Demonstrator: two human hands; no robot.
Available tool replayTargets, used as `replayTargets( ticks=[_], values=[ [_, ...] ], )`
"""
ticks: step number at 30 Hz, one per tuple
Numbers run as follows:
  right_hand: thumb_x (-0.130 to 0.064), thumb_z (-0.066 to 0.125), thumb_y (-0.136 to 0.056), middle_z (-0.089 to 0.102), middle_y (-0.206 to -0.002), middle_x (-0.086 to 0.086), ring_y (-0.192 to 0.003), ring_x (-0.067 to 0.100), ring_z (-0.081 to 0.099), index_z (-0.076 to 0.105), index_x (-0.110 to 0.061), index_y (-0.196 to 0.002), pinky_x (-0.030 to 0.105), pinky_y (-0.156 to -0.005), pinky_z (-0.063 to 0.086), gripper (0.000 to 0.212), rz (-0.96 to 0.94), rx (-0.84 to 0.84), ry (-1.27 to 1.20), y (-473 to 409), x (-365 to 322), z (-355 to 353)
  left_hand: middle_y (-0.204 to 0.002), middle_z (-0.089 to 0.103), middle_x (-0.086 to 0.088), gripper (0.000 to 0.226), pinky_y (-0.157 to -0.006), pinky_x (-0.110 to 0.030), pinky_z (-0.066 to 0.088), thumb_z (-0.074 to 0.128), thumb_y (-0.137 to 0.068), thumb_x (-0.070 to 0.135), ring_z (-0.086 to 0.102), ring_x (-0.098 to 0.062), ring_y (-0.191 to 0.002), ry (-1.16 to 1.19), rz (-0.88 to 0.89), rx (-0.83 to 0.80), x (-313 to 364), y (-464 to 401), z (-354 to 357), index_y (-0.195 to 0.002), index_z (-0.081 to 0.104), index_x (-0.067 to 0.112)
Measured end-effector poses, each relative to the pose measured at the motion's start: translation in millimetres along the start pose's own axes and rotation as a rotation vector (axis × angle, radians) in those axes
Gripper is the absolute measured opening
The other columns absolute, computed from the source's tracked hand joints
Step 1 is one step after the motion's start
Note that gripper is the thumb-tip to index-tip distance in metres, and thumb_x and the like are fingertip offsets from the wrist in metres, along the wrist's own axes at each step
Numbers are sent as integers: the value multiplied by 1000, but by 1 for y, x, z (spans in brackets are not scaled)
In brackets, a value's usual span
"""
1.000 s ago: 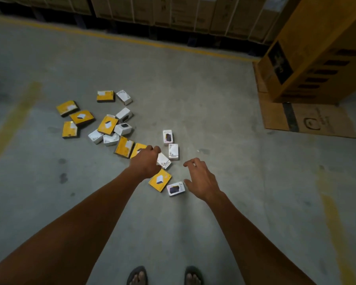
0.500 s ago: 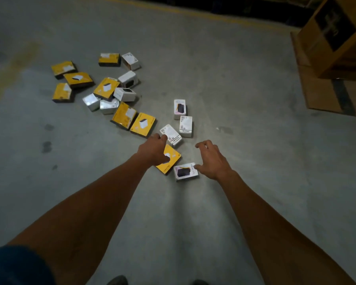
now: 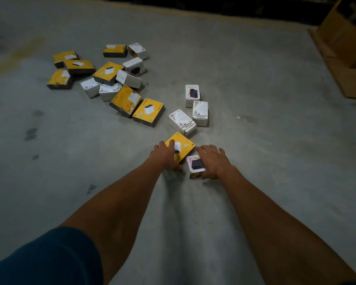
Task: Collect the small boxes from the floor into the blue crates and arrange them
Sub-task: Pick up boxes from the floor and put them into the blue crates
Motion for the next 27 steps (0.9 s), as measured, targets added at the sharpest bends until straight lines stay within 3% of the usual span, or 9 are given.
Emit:
replayTargets(
  ticks=[3, 6, 9, 13, 16, 19, 21, 23, 27],
  values=[
    [-58, 79, -77, 38, -153, 7, -144, 31, 34, 30, -22, -156, 50, -117, 27, 100, 3, 41, 18, -8, 1, 16, -155, 25, -24, 125, -110, -57, 41, 83, -71, 70, 33, -47, -141, 8, -33, 55, 0, -8, 22, -160, 13, 17],
    [-55, 78, -78, 46, -138, 10, -130, 34, 47, 40, -21, -146, 45, -107, 37, 85, -8, 61, 0, -11, 2, 17, -154, 23, -25, 116, -107, -55, 43, 81, -78, 60, 30, -47, -140, 6, -48, 115, 2, -9, 25, -160, 12, 17],
    [-61, 79, -74, 49, -131, 12, -119, 36, 54, 43, -18, -139, 45, -98, 45, 85, 56, 61, -103, -1, 8, -3, -153, 23, -25, 120, -110, -57, 39, 85, -74, 54, 24, -49, -142, 92, -90, 75, 4, 0, 4, -162, 11, 20],
    [-62, 79, -73, 49, -128, 13, -118, 39, 58, 44, -21, -136, 47, -95, 52, 84, 214, 94, -408, 27, 16, -65, -152, 30, -26, 115, -117, -53, 30, 77, -70, 75, 31, -49, -142, 274, -180, 30, 12, 35, -60, -161, 23, 31],
    [-62, 76, -71, 53, -126, 14, -118, 37, 59, 50, -21, -134, 44, -99, 52, 79, 326, 155, -681, 56, 17, -132, -145, 43, -23, 120, -118, -51, 36, 61, -49, 90, 42, -44, -138, 502, -233, 32, 23, 80, -125, -154, 41, 35],
    [-63, 71, -73, 59, -128, 11, -116, 30, 61, 55, -24, -137, 42, -100, 52, 77, 437, 171, -956, 88, 14, -213, -132, 60, -15, 92, -103, -48, 54, 60, -55, 81, 61, -33, -118, 832, -252, 69, 36, 129, -199, -135, 60, 35],
    [-61, 66, -76, 65, -122, 7, -108, 25, 65, 61, -25, -131, 37, -90, 54, 66, 476, 191, -1144, 111, 9, -271, -119, 66, -11, 53, -93, -46, 60, 65, -73, 65, 62, -21, -100, 1081, -282, 64, 50, 167, -260, -116, 68, 35],
    [-54, 65, -84, 73, -114, 4, -96, 20, 69, 68, -25, -119, 30, -77, 51, 46, 490, 206, -1320, 136, 2, -334, -101, 64, -9, 25, -92, -46, 60, 65, -85, 49, 58, -19, -89, 1249, -297, 35, 68, 205, -327, -100, 69, 30],
    [-51, 58, -91, 79, -105, 7, -85, 19, 73, 73, -20, -113, 31, -73, 55, 40, 455, 157, -1555, 183, -18, -470, -79, 59, -3, 23, -88, -43, 57, 67, -91, 40, 63, -20, -83, 1466, -278, -29, 98, 278, -462, -104, 70, 21]
  ],
)
Point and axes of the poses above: each hand's wrist, its own y-axis away from the middle knuckle, its own z-axis out of the palm, x = y × z, the point moved 3 cm from there along -y, towards the middle knuckle
